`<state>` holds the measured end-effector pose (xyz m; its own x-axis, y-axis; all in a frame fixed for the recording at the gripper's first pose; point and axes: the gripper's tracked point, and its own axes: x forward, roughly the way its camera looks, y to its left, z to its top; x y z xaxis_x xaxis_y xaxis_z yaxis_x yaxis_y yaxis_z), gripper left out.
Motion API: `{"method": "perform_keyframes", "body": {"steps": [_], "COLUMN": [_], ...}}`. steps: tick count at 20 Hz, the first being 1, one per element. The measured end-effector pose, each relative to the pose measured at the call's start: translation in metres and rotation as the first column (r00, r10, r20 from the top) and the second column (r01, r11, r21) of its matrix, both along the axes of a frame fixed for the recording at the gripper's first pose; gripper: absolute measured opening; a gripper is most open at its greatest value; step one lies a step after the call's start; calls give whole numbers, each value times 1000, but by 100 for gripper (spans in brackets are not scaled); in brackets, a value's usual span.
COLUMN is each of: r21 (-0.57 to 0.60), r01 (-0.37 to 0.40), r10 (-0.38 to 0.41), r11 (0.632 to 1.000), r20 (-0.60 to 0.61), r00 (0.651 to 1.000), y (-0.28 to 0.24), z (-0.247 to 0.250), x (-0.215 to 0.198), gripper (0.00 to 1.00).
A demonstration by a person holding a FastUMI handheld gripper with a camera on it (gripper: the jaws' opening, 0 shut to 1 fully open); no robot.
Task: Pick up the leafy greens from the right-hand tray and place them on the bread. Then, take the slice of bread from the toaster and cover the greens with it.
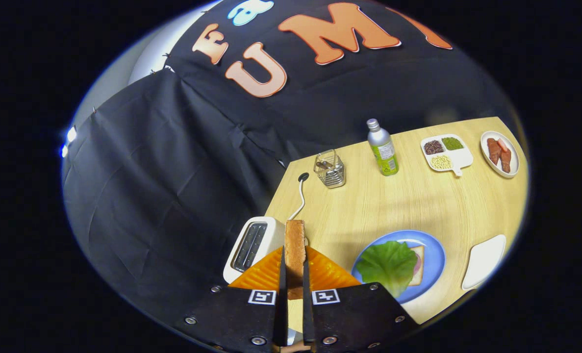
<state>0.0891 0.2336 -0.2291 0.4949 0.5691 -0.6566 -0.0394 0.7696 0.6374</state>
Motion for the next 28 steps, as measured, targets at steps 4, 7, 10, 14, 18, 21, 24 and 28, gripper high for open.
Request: {"method": "perform_keyframes", "body": {"steps": [4,7,10,14,18,21,24,28], "r21": [26,41,45,55,72,51,45,-18], "r01": [45,68,81,79,71,64,65,76], "r10": [-44,-65,-77,-74,-64,-59,-60,-78], "r11": [999,997,996,995,995,997,997,997], "r20": [-35,-70,-85,-93,-93,-91,-110,-129], "r00": [998,995,993,993,994,994,992,989], "y": [-25,-40,-54,-64,-66,-71,-74,-93], "z": [-29,-51,-68,-91,-111,-132,-151,-176], "x": [-6,-12,-17,-27,-31,-33,-38,-40], "gripper": [13,12,12,12,12,12,12,12]}}
